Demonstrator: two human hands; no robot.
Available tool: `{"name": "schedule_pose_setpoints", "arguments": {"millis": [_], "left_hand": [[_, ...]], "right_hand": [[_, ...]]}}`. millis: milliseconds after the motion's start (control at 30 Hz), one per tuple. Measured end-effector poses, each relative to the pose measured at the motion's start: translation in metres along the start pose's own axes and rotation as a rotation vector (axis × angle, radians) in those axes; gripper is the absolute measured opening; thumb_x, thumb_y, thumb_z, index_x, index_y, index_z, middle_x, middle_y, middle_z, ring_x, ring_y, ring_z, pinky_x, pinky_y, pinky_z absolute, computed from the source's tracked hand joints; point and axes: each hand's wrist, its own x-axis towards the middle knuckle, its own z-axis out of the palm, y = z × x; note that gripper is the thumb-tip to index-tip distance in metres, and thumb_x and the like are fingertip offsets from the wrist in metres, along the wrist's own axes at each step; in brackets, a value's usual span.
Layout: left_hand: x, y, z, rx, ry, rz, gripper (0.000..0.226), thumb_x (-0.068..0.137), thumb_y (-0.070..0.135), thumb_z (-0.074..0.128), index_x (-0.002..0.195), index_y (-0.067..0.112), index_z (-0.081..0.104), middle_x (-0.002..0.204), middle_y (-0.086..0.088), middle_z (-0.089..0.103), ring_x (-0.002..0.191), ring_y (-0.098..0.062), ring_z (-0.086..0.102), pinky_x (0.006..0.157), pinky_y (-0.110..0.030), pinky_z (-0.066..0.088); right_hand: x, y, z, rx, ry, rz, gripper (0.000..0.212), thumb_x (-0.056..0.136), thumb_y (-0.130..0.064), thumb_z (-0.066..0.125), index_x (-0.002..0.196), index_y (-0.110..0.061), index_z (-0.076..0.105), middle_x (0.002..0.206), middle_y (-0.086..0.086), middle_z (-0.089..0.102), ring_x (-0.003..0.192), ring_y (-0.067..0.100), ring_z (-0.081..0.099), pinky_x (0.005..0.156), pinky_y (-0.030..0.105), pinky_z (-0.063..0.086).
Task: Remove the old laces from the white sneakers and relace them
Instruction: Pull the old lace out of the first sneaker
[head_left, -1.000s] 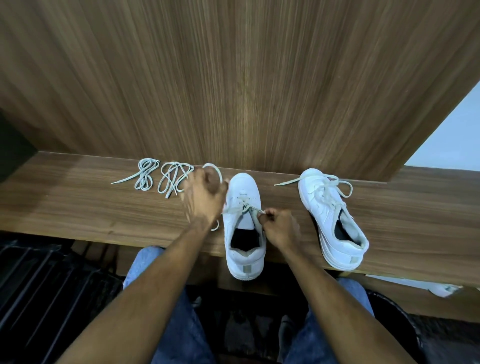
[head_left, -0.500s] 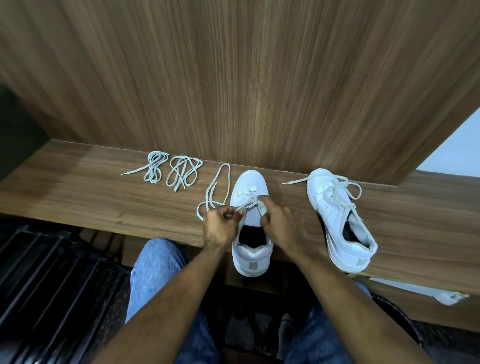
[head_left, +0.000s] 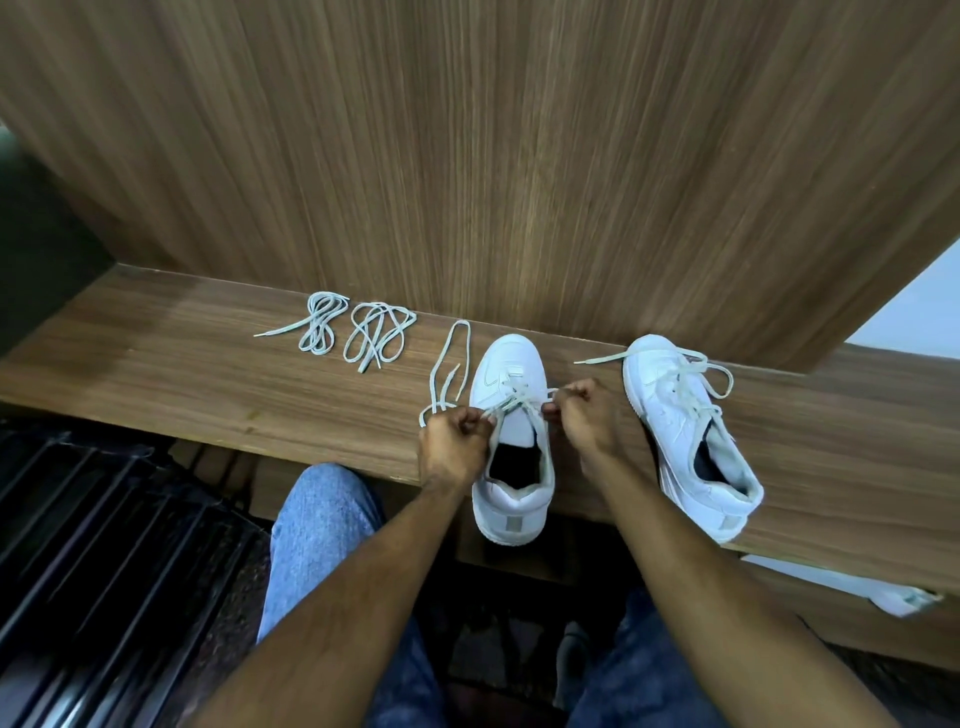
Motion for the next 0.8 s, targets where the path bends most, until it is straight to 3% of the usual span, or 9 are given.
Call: {"name": "schedule_pose_setpoints", "arguments": {"millis": [200, 300, 367, 433, 500, 567, 633, 733, 800], "left_hand": [[-0.006, -0.001, 0.002, 0.004, 0.026, 0.04, 0.011, 0.081, 0.033, 0.074, 0.072, 0.026, 0.072, 0.064, 0.009, 0.07, 0.062, -0.014, 0.065, 0.069, -0.041, 0.058], [-0.01, 0.002, 0.002, 0.01, 0.04, 0.063, 0.012, 0.081, 0.036, 0.073, 0.075, 0.026, 0.072, 0.064, 0.008, 0.07, 0.061, -0.016, 0.066, 0.066, -0.04, 0.058], [-0.01, 0.003, 0.001, 0.027, 0.043, 0.051, 0.013, 0.082, 0.036, 0.073, 0.071, 0.028, 0.07, 0.063, 0.01, 0.07, 0.062, -0.016, 0.066, 0.067, -0.039, 0.058], [-0.009, 0.003, 0.001, 0.032, 0.042, 0.045, 0.013, 0.083, 0.034, 0.072, 0.072, 0.028, 0.07, 0.065, 0.009, 0.07, 0.064, -0.018, 0.067, 0.068, -0.04, 0.058], [-0.009, 0.004, 0.001, 0.045, 0.054, 0.055, 0.01, 0.083, 0.033, 0.072, 0.08, 0.024, 0.073, 0.069, 0.007, 0.071, 0.069, -0.018, 0.068, 0.07, -0.038, 0.058], [-0.009, 0.004, 0.001, 0.055, 0.066, 0.055, 0.013, 0.083, 0.035, 0.072, 0.084, 0.022, 0.075, 0.071, 0.007, 0.072, 0.072, -0.017, 0.069, 0.071, -0.036, 0.057], [-0.009, 0.003, 0.002, 0.055, 0.066, 0.055, 0.013, 0.082, 0.036, 0.072, 0.083, 0.023, 0.074, 0.071, 0.008, 0.071, 0.072, -0.017, 0.069, 0.071, -0.037, 0.057], [-0.012, 0.003, 0.003, 0.067, 0.078, 0.066, 0.014, 0.082, 0.037, 0.072, 0.083, 0.023, 0.073, 0.071, 0.007, 0.072, 0.072, -0.019, 0.069, 0.071, -0.038, 0.057], [-0.014, 0.004, 0.002, 0.094, 0.089, 0.083, 0.014, 0.083, 0.036, 0.071, 0.085, 0.022, 0.074, 0.075, 0.005, 0.073, 0.074, -0.02, 0.068, 0.072, -0.035, 0.055]], "right_hand": [[-0.002, 0.006, 0.004, -0.679, -0.3, -0.634, 0.029, 0.083, -0.034, 0.059, 0.107, -0.019, 0.057, 0.112, 0.0, 0.053, 0.101, 0.022, 0.056, 0.081, 0.041, 0.048], [0.004, 0.012, 0.012, -0.982, -0.305, -0.744, 0.024, 0.088, -0.031, 0.055, 0.106, -0.015, 0.061, 0.115, 0.004, 0.051, 0.111, 0.025, 0.052, 0.082, 0.046, 0.05], [0.007, 0.012, 0.016, -0.838, -0.295, -0.721, 0.015, 0.09, -0.023, 0.058, 0.096, -0.013, 0.068, 0.111, 0.003, 0.053, 0.107, 0.022, 0.054, 0.084, 0.04, 0.049], [0.0, 0.0, 0.013, -0.405, -0.201, -0.584, 0.007, 0.086, -0.01, 0.065, 0.082, -0.008, 0.071, 0.1, 0.003, 0.056, 0.092, 0.014, 0.057, 0.08, 0.025, 0.045], [-0.005, -0.019, 0.0, 0.073, -0.011, -0.466, 0.009, 0.082, 0.002, 0.064, 0.075, -0.003, 0.069, 0.09, 0.009, 0.057, 0.078, 0.004, 0.057, 0.075, 0.017, 0.041], [-0.006, -0.03, -0.016, 0.237, 0.19, -0.408, 0.015, 0.081, 0.004, 0.062, 0.071, -0.008, 0.065, 0.087, 0.012, 0.058, 0.071, -0.004, 0.054, 0.075, 0.019, 0.041], [-0.004, -0.028, -0.026, -0.03, 0.264, -0.449, 0.011, 0.081, -0.004, 0.061, 0.082, -0.015, 0.064, 0.099, 0.009, 0.058, 0.08, 0.004, 0.058, 0.076, 0.029, 0.044], [-0.009, -0.013, -0.027, -0.561, 0.08, -0.614, 0.036, 0.08, -0.016, 0.061, 0.115, -0.015, 0.059, 0.124, 0.007, 0.051, 0.11, 0.026, 0.054, 0.085, 0.043, 0.048], [-0.012, -0.009, -0.017, -0.721, -0.058, -0.771, 0.038, 0.079, -0.027, 0.059, 0.115, -0.014, 0.063, 0.124, 0.008, 0.055, 0.118, 0.029, 0.05, 0.091, 0.044, 0.047]]}}
